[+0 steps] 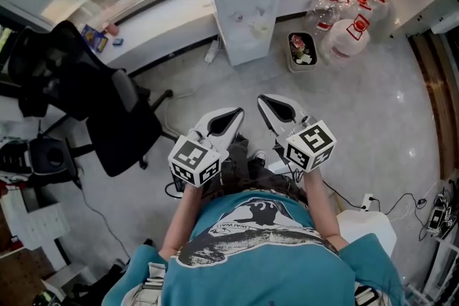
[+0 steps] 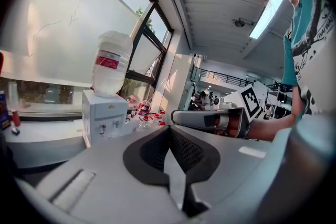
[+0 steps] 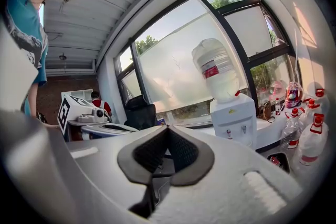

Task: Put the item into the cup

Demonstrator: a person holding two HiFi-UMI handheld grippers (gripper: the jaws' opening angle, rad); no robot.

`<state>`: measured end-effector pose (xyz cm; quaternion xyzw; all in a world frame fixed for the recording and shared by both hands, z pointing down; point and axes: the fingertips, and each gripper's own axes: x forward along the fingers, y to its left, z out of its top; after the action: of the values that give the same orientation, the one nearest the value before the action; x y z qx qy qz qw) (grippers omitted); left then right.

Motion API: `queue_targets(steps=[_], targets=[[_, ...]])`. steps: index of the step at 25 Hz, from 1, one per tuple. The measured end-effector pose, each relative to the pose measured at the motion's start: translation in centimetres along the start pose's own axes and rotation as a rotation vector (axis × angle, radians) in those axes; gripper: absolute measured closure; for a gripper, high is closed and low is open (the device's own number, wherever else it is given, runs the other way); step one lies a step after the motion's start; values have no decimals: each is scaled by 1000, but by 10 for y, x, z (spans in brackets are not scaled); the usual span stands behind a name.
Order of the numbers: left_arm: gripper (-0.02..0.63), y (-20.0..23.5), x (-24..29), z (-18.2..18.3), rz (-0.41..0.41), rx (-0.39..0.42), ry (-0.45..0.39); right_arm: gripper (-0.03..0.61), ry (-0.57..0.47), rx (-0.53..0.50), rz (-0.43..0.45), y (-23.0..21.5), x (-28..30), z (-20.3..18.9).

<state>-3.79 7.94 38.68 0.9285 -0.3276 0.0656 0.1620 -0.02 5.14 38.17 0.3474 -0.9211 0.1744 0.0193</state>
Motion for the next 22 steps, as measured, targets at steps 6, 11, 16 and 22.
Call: queue_targets(steps=[6,11,16,22], targets=[[607,-26,3,-1,-16,31,-7,577,-8,-14,11,9,-21,-2],[607,-40,2,-2,-24,49,-11,578,-17,-27,17,13,-30,-1],[607,-49,0,-2,-27,64,-17,578,-21,-44,25,17,-35,0],[607,-51,-2,0,-30,76,-25,578,-23,-68,26,21,-33,1]])
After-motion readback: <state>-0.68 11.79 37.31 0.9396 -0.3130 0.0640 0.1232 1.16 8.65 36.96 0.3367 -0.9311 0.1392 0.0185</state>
